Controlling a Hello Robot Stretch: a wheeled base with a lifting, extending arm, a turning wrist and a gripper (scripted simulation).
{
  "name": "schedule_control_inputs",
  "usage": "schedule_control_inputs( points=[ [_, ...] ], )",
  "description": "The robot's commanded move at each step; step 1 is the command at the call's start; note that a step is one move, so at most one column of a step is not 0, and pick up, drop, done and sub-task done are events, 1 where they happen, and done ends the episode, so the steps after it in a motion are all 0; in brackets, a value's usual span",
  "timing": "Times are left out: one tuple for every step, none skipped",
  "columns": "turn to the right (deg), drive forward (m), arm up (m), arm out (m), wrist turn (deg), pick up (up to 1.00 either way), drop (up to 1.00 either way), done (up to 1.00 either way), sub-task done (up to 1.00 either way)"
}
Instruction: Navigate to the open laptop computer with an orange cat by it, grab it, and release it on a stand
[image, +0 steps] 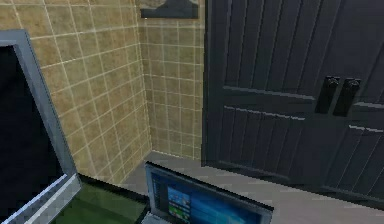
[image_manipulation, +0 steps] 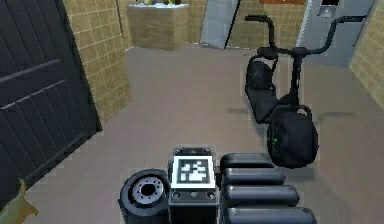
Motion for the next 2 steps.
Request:
schedule_control_inputs(
  points=[
    [-45.0,0.0,0.0,0.0,0.0,0.0,0.0,0.0,0.0],
    [-45.0,0.0,0.0,0.0,0.0,0.0,0.0,0.0,0.0]
  ],
)
